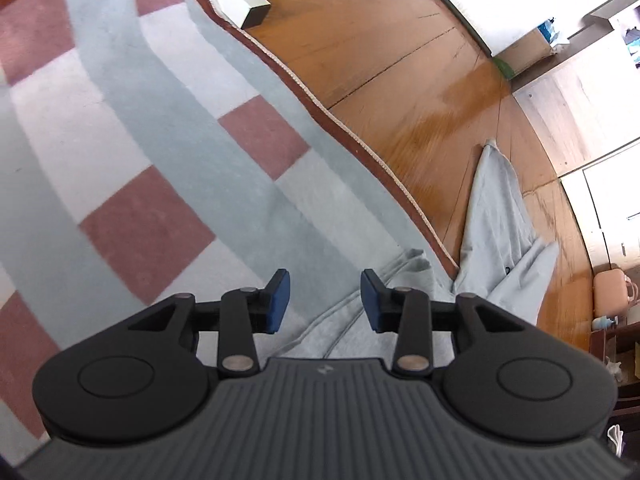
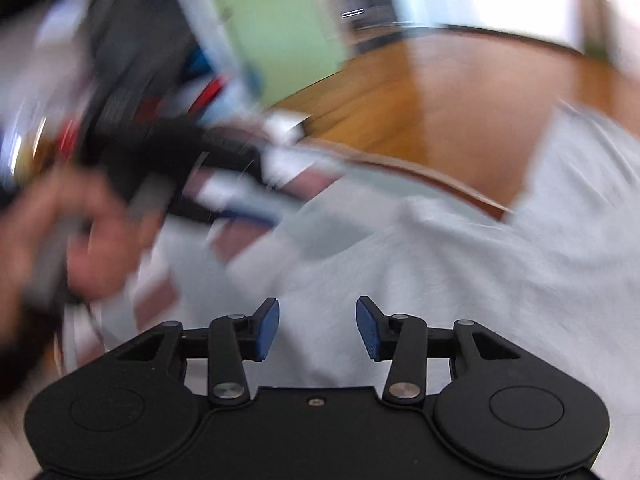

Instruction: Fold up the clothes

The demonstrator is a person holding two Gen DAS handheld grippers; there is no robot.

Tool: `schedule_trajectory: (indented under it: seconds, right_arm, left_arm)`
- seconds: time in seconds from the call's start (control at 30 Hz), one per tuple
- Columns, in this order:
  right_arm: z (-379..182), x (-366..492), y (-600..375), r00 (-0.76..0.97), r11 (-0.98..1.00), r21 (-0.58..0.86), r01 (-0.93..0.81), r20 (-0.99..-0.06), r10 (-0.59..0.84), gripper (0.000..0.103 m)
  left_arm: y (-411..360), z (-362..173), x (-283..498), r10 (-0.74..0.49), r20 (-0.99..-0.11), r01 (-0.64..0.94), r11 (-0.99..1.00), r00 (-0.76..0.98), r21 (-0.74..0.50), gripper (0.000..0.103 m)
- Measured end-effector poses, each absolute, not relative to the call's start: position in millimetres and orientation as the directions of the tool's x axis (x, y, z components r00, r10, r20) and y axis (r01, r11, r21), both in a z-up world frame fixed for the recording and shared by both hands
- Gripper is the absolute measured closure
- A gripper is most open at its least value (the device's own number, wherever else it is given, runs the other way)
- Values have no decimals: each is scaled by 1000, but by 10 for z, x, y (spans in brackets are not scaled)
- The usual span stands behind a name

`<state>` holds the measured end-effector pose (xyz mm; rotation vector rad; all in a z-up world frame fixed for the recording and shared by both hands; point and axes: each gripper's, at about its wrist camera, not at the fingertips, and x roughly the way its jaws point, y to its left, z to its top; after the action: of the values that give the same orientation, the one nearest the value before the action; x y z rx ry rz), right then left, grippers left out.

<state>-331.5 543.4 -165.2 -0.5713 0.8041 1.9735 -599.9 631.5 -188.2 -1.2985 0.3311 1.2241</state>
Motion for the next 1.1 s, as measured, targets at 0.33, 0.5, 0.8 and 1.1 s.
schedule_trajectory:
  seconds: [0.33, 0.5, 0.8, 1.1]
  right_arm:
    - [-1978, -4035, 5575, -358, -556, 36, -831, -799, 483, 61]
    - [-1967, -3777, 5718, -449, -454, 233, -860, -770, 454, 89]
    - [-2032, -3801, 5735, -444, -449, 223, -865, -759, 477, 82]
    - [-1855, -3430, 5963, -521, -253, 461, -850, -670, 529, 100]
  left_arm:
    - [6244, -1973, -5994, 459, -788, -815, -203, 410, -542, 66]
    - [6263, -2009, -6070, 472, -785, -791, -254, 401, -556, 66]
    - [6259, -2054, -6113, 473, -765, -756, -267, 438, -598, 66]
    - [6235, -2028, -6148, 491, -727, -720, -251, 481, -647, 66]
